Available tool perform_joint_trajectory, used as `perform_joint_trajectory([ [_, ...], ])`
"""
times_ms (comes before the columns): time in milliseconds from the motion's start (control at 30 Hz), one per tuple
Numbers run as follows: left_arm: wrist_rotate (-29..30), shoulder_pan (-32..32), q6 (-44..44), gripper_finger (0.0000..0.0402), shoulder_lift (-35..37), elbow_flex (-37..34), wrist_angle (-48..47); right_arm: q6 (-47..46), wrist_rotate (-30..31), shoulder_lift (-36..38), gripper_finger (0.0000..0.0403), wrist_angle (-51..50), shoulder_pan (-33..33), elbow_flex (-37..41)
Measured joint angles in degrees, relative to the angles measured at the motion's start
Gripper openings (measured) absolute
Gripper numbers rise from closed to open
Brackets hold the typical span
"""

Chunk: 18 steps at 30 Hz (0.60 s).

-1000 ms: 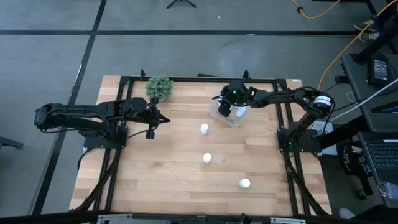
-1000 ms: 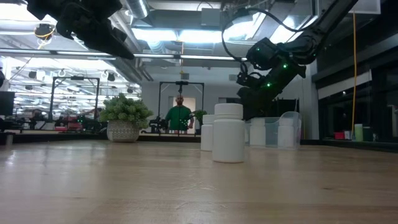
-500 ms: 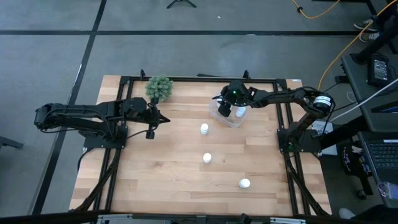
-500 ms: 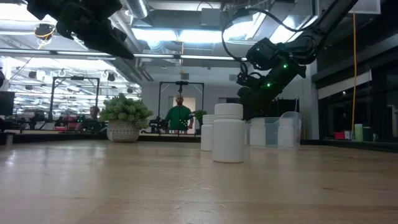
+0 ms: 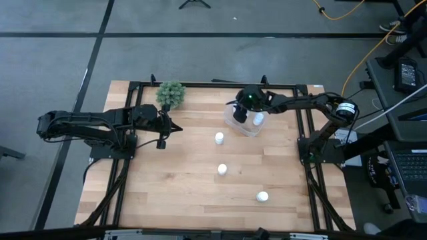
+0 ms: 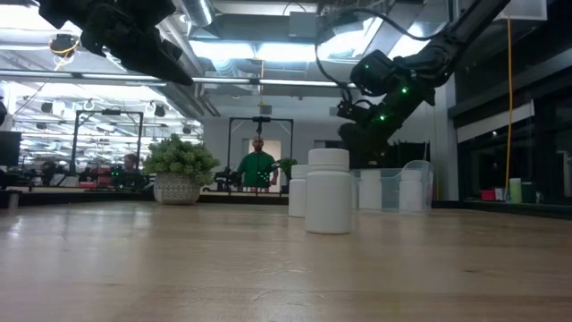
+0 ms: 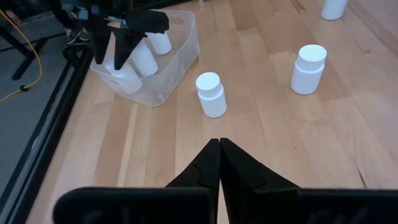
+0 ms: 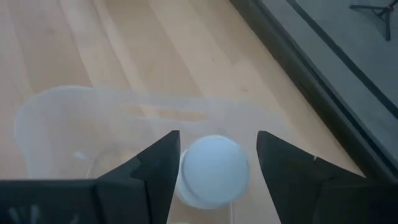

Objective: Pick and place pill bottles into a basket
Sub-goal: Put the white pill bottle into the transparent bin

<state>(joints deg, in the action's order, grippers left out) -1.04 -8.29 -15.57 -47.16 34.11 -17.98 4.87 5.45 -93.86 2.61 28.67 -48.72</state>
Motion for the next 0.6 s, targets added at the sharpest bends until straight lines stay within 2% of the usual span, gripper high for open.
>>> perform_joint_trajectory([
  [233, 0.0, 0.0, 1.3, 0.0007, 0.0, 0.0, -0.3, 1.5, 0.3, 0.2, 0.0214, -7.5, 0.0, -4.8],
  [367, 0.0, 0.0, 1.3, 0.0006, 0.0, 0.0, -0.3, 3.5, 3.0, 2.7, 0.0214, -12.6, -0.1, -8.1],
  [500, 0.0, 0.0, 1.3, 0.0002, 0.0, 0.0, -0.3, 4.6, 4.0, 9.5, 0.0201, -16.3, -0.8, -9.1],
  [600, 0.0, 0.0, 1.3, 0.0004, 0.0, 0.0, -0.3, 4.4, 4.0, 17.1, 0.0168, -18.5, -1.8, -8.4],
])
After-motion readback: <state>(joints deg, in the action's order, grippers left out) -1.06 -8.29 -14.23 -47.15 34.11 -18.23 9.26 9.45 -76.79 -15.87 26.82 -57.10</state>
